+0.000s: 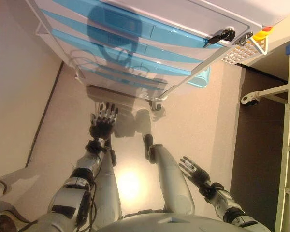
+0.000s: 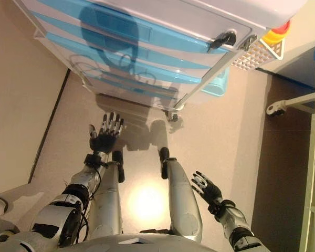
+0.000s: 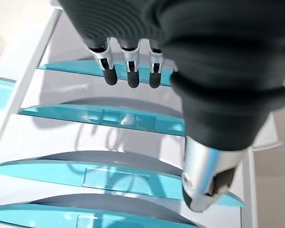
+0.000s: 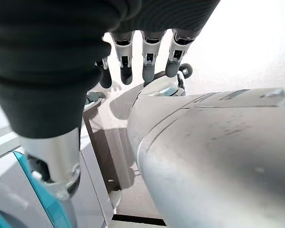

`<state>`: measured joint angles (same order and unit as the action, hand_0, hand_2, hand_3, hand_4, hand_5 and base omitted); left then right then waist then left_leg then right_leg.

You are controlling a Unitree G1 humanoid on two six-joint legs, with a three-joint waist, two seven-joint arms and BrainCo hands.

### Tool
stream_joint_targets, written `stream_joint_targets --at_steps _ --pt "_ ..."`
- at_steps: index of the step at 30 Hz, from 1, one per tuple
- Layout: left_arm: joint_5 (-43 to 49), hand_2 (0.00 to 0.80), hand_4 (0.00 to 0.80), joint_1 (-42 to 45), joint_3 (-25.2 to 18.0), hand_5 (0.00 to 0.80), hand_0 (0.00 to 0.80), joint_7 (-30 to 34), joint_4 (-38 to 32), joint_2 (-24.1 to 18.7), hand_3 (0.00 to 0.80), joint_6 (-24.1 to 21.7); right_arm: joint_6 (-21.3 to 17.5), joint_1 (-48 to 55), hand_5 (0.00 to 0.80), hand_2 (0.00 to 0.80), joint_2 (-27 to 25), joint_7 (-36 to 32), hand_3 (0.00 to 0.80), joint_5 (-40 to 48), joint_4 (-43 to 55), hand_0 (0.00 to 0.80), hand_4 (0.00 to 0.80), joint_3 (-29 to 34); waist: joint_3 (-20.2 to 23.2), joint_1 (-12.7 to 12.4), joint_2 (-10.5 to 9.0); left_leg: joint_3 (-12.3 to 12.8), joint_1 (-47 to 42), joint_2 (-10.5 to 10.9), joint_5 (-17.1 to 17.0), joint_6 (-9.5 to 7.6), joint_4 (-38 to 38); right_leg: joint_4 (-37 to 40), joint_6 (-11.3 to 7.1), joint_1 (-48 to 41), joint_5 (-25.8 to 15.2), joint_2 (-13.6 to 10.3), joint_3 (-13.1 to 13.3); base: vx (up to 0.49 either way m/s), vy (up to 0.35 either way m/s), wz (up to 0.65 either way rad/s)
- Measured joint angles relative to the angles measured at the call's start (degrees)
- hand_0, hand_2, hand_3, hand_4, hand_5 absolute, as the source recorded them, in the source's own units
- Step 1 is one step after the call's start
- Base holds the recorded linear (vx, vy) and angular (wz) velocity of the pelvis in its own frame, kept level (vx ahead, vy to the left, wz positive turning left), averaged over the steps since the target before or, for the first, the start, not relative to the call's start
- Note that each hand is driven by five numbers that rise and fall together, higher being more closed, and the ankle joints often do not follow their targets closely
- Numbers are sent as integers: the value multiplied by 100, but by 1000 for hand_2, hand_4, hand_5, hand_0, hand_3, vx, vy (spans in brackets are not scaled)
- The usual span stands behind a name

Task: Open the drawer and pick up the medicine

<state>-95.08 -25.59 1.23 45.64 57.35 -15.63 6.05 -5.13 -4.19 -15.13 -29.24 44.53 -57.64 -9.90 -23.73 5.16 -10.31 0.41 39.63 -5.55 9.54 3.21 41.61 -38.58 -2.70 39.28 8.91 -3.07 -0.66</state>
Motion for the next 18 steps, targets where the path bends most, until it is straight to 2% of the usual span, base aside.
stream_joint_targets --at_steps 4,7,10,18 --pt "-1 0 0 -209 0 0 0 36 -26 -191 0 -5 53 27 0 0 -18 -4 0 73 54 0 0 -9 -9 60 -35 -126 95 60 2 5 100 -98 13 90 7 12 -3 0 0 0" --pt "1 0 0 -486 -8 0 0 33 -27 -404 0 -22 81 30 0 0 -40 -14 0 114 81 0 0 -26 -30 99 -83 -122 127 65 1 6 126 -149 20 145 11 12 16 0 0 0" --pt "33 0 0 -776 13 0 0 -32 -27 -616 0 -219 105 41 0 0 -84 -30 0 161 160 0 0 -140 -31 163 -91 -180 238 53 18 31 237 -207 20 228 11 66 23 7 9 -4" --pt "77 0 0 -1467 140 0 0 -160 -23 -1071 0 -392 139 71 0 0 -188 -108 0 164 239 0 0 -233 -35 283 -93 -155 324 51 88 38 433 -379 18 339 10 85 87 8 19 -4"
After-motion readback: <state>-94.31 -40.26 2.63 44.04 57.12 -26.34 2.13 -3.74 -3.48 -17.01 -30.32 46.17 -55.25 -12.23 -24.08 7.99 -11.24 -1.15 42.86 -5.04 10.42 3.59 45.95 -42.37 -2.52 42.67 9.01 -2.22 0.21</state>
